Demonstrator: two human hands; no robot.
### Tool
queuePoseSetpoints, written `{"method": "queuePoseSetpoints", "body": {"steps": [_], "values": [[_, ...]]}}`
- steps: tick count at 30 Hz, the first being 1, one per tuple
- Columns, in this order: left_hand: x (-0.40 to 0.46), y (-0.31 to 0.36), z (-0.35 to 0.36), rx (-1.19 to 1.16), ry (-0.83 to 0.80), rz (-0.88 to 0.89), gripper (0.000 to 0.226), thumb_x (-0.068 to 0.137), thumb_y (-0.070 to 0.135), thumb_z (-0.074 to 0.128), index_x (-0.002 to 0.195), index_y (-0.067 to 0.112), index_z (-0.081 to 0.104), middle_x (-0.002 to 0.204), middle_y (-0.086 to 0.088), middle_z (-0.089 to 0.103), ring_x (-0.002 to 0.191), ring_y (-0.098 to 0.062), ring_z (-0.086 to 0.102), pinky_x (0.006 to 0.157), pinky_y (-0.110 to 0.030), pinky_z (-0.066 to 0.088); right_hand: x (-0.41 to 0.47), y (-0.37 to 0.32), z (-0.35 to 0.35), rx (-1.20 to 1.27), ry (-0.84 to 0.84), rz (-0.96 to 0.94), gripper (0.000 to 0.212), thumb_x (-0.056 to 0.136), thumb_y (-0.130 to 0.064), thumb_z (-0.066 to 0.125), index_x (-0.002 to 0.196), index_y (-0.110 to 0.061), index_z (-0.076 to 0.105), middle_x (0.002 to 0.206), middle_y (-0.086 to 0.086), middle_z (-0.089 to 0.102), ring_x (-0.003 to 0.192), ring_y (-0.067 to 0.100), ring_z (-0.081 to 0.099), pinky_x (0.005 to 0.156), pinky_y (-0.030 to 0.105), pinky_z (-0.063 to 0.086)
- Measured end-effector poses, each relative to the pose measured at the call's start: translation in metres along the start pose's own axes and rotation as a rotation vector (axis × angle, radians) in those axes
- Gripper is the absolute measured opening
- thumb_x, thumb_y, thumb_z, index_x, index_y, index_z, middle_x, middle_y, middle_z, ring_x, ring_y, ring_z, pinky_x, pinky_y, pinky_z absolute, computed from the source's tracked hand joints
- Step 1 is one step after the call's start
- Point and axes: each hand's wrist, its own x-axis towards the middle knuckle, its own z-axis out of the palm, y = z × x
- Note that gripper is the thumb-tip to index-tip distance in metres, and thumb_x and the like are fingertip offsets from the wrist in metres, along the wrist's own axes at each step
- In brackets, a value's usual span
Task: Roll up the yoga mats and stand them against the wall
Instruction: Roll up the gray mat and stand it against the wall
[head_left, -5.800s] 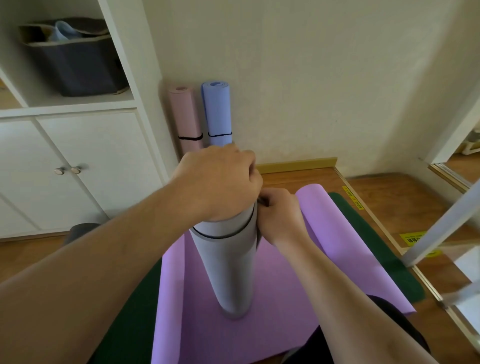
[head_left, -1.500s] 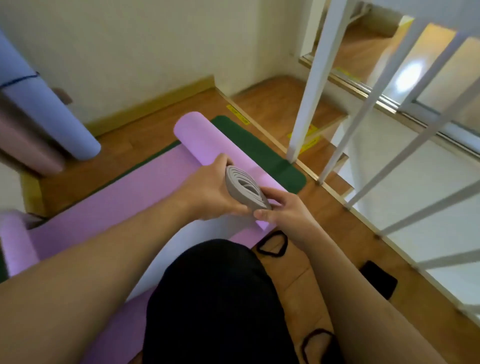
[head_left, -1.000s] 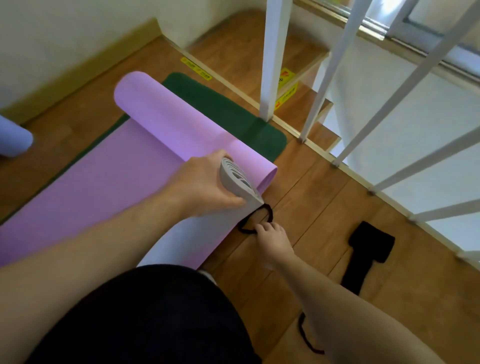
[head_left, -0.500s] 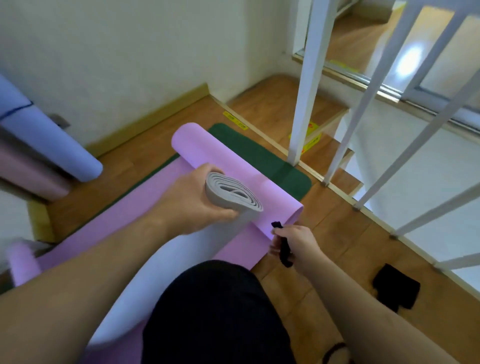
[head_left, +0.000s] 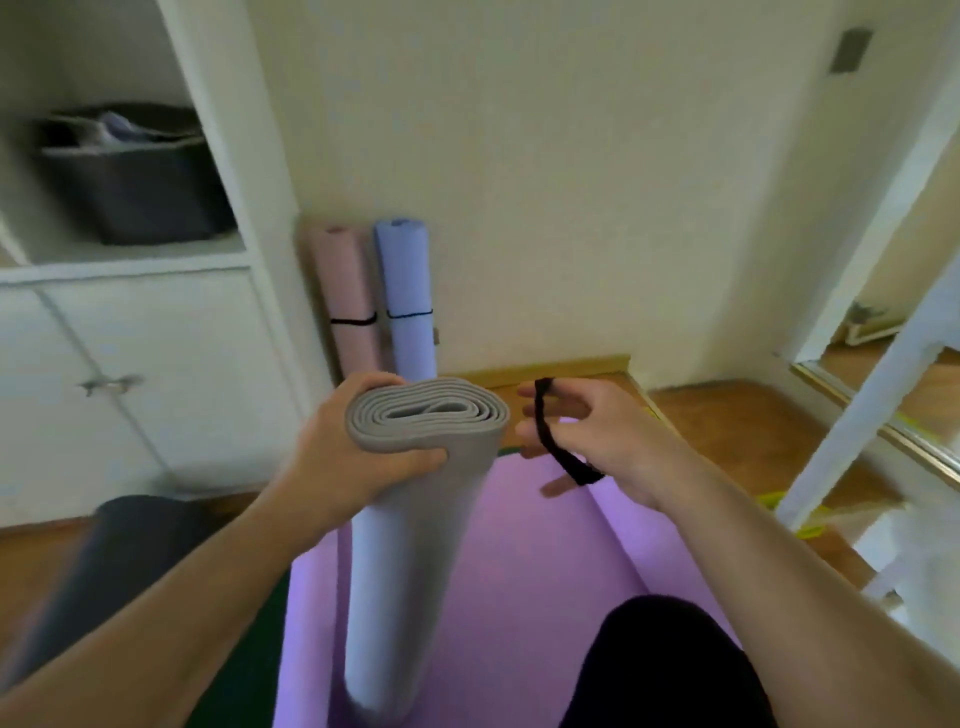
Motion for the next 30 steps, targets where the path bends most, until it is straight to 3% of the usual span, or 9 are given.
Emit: {"method": "queuePoseSetpoints", "body": {"steps": [5,7,11,16,19,22,24,27,30], "values": [[-0.033,-0.018,-0.032,-0.107,0.104,-0.051,0.076,0.055,0.018,0.106,0.118,0.03,0.065,0.108,0.005,0.077,0.101,-0.014,0.074,0.09,-0.04,0.062,0.007,-0.049,0.072,-0.475,-0.256,-0.092,0.105,0.065,-0.043,0.097,0.157,-0.031,0.048,0.137,-0.019,0.063,0.11,0.007,0.072,0.079,0.042,0.067],[-0.044,-0.027,-0.033,-0.138,0.114,-0.067,0.078,0.056,0.016,0.106,0.12,0.027,0.063,0.107,0.004,0.077,0.1,-0.015,0.074,0.086,-0.036,0.063,0.008,-0.057,0.096,-0.681,-0.328,-0.13,0.123,0.057,-0.054,0.095,0.163,-0.037,0.035,0.146,-0.023,0.055,0.122,0.001,0.064,0.095,0.036,0.062],[-0.058,-0.04,-0.035,-0.2,0.106,-0.102,0.081,0.059,-0.002,0.1,0.126,0.018,0.059,0.108,0.006,0.075,0.099,-0.011,0.073,0.081,-0.019,0.058,0.007,-0.059,0.135,-0.987,-0.413,-0.17,0.128,0.065,-0.05,0.097,0.168,-0.037,0.022,0.163,-0.016,0.039,0.146,0.008,0.042,0.116,0.032,0.044],[-0.061,-0.047,-0.056,-0.193,0.012,-0.094,0.087,0.06,0.003,0.101,0.132,0.021,0.055,0.114,0.009,0.074,0.106,-0.01,0.072,0.09,-0.026,0.059,0.007,-0.06,0.158,-1.102,-0.419,-0.152,0.135,0.064,-0.044,0.101,0.169,-0.038,0.017,0.169,-0.009,0.025,0.154,0.016,0.031,0.118,0.033,0.04],[-0.063,-0.044,-0.06,-0.195,0.009,-0.095,0.086,0.06,0.01,0.103,0.131,0.025,0.056,0.114,0.009,0.074,0.105,-0.008,0.072,0.09,-0.026,0.06,0.012,-0.055,0.166,-1.258,-0.421,-0.219,0.105,0.065,-0.026,0.096,0.152,-0.04,0.039,0.135,-0.007,0.059,0.115,0.021,0.065,0.093,0.038,0.061],[-0.062,-0.044,-0.063,-0.168,-0.025,-0.123,0.086,0.061,0.016,0.104,0.131,0.029,0.055,0.115,0.008,0.074,0.107,-0.01,0.072,0.092,-0.033,0.061,0.016,-0.051,0.165,-1.276,-0.354,-0.301,0.065,0.056,-0.023,0.094,0.109,-0.036,0.058,0.093,-0.01,0.07,0.078,0.016,0.07,0.064,0.039,0.064],[-0.063,-0.044,-0.068,-0.179,-0.084,-0.178,0.087,0.063,0.024,0.103,0.133,0.03,0.052,0.119,0.008,0.07,0.109,-0.009,0.07,0.094,-0.036,0.061,0.017,-0.05,0.162,-1.247,-0.33,-0.304,0.063,0.05,-0.024,0.096,0.101,-0.035,0.061,0.085,-0.011,0.071,0.071,0.014,0.071,0.059,0.038,0.064],[-0.065,-0.028,-0.074,-0.124,-0.125,-0.3,0.093,0.06,0.062,0.085,0.138,0.031,0.044,0.134,0.008,0.05,0.118,-0.008,0.058,0.097,-0.034,0.058,0.015,-0.048,0.16,-1.21,-0.304,-0.336,0.063,0.046,-0.028,0.096,0.098,-0.038,0.062,0.083,-0.013,0.07,0.069,0.011,0.069,0.056,0.035,0.062],[-0.067,-0.005,-0.061,0.389,-0.034,-0.288,0.083,0.075,0.07,0.067,0.14,0.027,0.037,0.131,0.009,0.038,0.12,-0.014,0.042,0.099,-0.033,0.05,0.011,-0.045,0.164,-1.173,-0.299,-0.387,0.05,0.051,-0.028,0.091,0.083,-0.041,0.055,0.077,-0.013,0.066,0.065,0.01,0.064,0.049,0.029,0.048]]}}
